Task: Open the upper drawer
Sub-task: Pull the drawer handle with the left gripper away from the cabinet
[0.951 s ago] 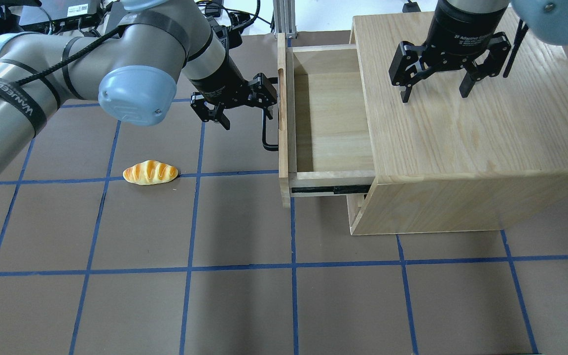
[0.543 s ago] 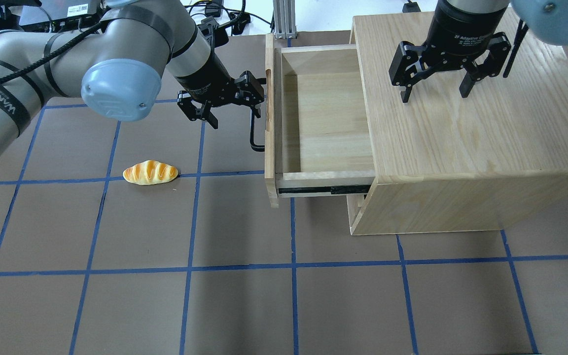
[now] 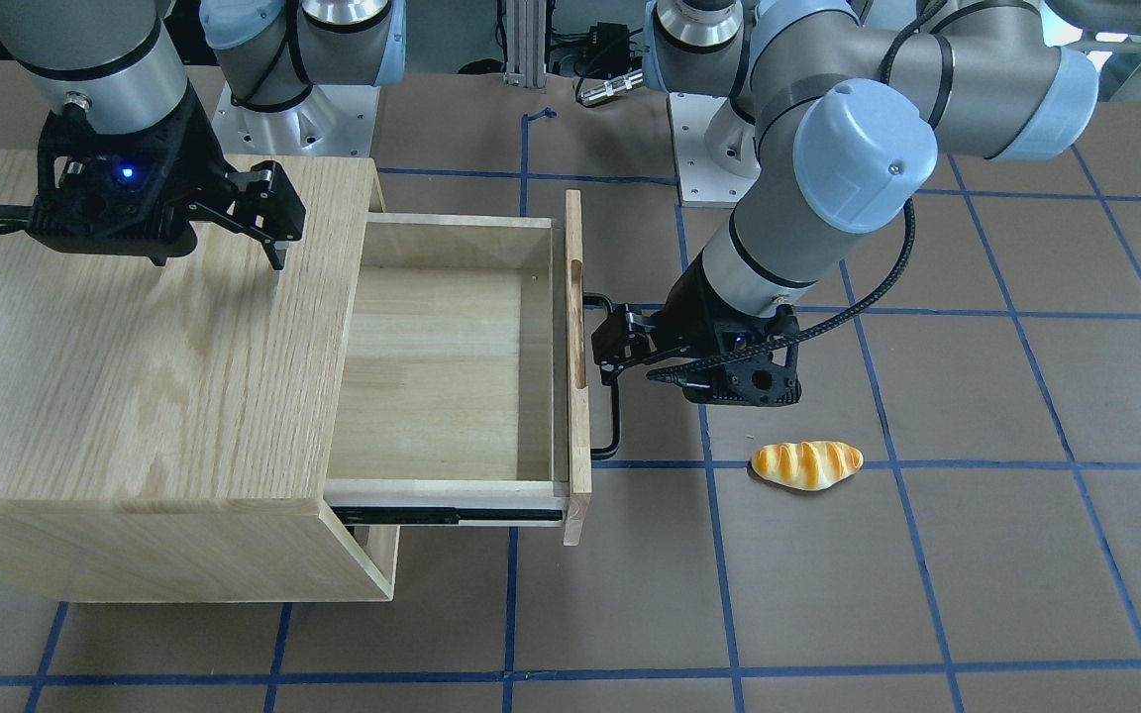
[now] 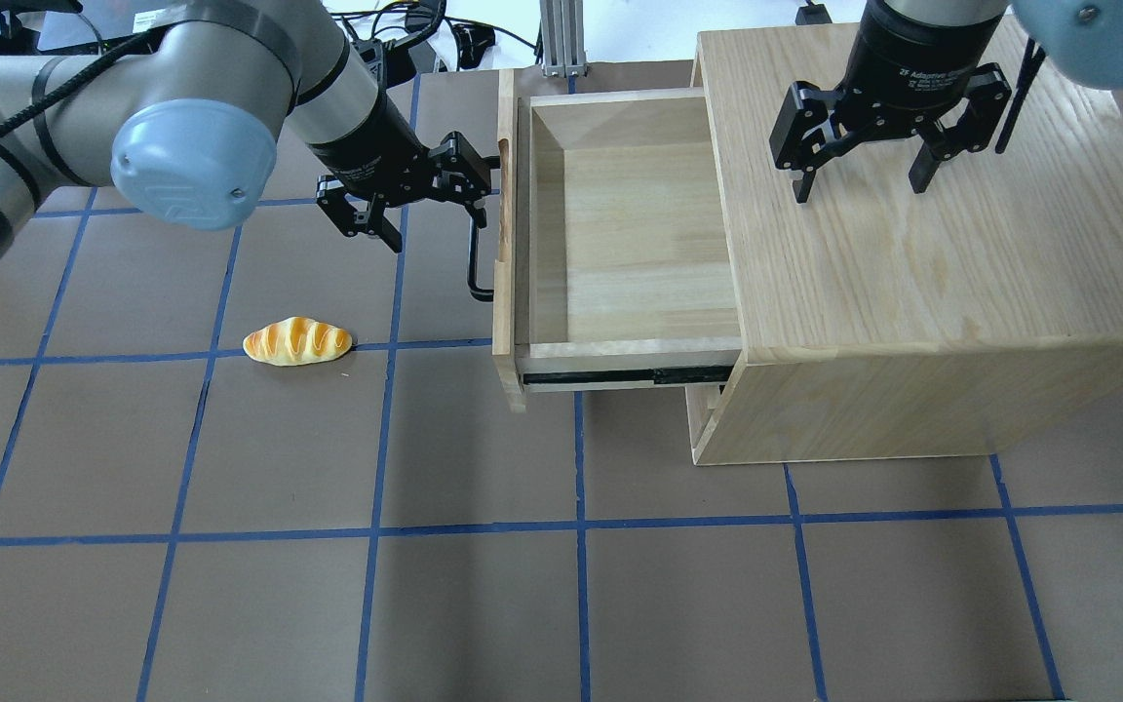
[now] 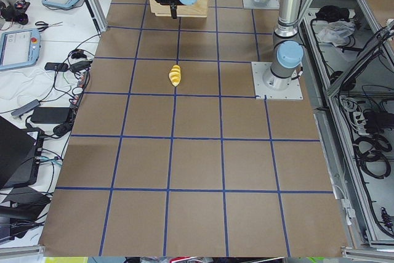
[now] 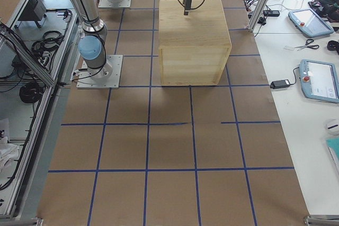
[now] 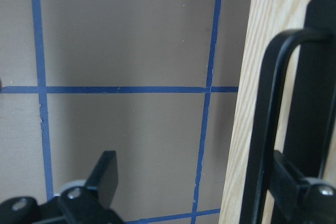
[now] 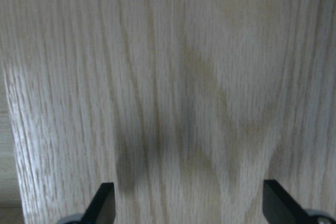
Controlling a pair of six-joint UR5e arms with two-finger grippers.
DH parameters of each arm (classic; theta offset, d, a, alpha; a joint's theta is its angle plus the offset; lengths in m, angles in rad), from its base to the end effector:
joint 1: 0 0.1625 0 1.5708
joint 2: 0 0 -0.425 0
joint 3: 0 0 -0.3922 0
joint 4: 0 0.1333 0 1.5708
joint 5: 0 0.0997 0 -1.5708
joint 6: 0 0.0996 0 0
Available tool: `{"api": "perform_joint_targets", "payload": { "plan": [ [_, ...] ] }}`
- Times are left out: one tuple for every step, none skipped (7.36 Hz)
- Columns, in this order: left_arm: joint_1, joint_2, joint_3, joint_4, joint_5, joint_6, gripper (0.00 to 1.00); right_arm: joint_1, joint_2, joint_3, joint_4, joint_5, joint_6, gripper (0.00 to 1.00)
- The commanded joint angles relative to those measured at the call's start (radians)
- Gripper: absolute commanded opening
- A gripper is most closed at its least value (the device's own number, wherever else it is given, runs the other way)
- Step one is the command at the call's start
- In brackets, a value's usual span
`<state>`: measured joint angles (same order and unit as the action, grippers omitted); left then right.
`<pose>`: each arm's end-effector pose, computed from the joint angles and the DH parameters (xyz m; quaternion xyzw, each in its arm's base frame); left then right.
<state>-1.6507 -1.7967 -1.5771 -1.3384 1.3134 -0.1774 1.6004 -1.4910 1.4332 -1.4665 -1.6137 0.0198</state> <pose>-0.2042 -0.5621 0.3901 0.0483 -0.9906 -0.0164 0.1273 0.1444 -0.5163 0.5048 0.0054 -0.9995 -0.0227 0.0220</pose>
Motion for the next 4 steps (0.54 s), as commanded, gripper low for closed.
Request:
{"api": "perform_joint_targets", "payload": {
  "plan": [
    [0.009, 0.002, 0.000, -0.015, 0.001, 0.003, 1.00, 0.001, 0.000, 0.000, 0.000, 0.000, 0.000, 1.00],
    [0.012, 0.003, 0.000, -0.015, 0.003, 0.003, 1.00, 0.001, 0.000, 0.000, 0.000, 0.000, 0.000, 1.00],
    [0.032, 0.005, 0.002, -0.021, 0.012, 0.012, 1.00, 0.000, 0.000, 0.001, 0.000, 0.000, -0.001, 1.00],
    [0.038, 0.007, 0.005, -0.027, 0.012, 0.013, 1.00, 0.001, 0.000, 0.000, 0.000, 0.000, 0.000, 1.00]
  ]
}}
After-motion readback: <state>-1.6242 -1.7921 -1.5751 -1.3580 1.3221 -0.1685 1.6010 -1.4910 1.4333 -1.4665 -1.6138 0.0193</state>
